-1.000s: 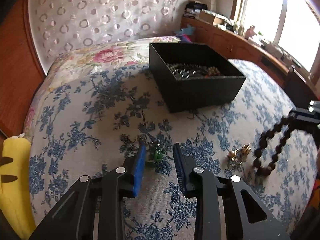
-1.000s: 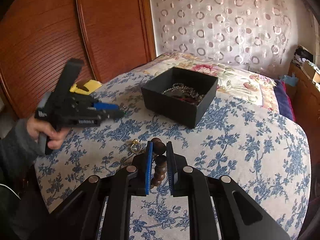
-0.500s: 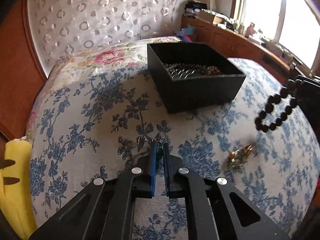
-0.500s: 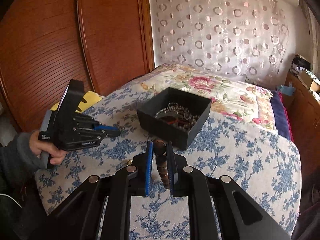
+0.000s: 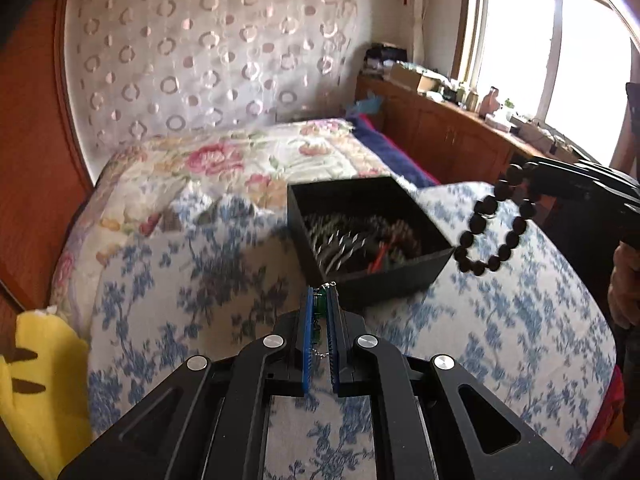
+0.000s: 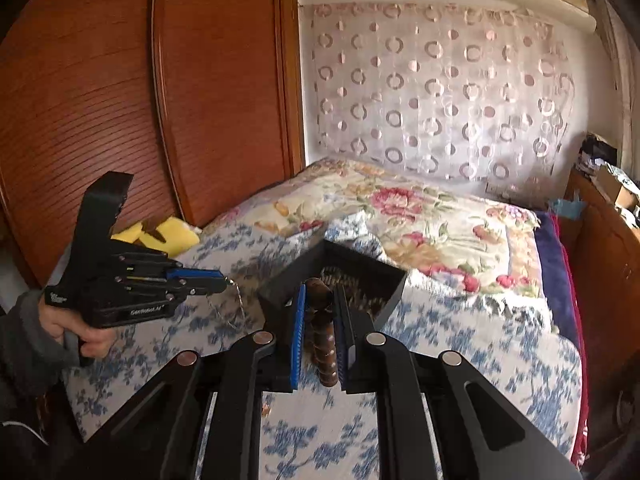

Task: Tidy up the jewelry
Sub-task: 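Carry both items over the black box and open both tools to drop them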

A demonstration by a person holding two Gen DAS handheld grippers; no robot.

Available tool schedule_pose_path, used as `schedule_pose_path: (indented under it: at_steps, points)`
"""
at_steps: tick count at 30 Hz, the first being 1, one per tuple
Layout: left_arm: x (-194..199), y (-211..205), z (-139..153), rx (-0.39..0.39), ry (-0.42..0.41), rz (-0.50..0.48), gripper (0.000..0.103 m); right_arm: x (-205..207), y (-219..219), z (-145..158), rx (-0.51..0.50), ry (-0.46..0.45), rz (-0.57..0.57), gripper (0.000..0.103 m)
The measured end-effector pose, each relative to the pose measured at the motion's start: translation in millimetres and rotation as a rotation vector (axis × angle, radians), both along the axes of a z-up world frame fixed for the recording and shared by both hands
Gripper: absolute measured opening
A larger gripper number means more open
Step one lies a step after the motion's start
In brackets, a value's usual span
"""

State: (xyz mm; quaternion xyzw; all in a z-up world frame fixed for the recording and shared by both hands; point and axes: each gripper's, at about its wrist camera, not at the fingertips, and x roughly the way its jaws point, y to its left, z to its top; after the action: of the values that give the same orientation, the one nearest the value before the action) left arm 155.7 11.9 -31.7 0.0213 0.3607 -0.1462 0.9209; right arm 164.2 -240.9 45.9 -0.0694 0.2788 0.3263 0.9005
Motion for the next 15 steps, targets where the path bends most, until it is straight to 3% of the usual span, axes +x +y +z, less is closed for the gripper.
schedule_pose_path:
  at_steps: [15]
  points:
    - [33, -14, 25, -0.008, -0.066, 0.003, 0.005, 56, 16, -5, 0.013, 0.021, -0.016, 0.015]
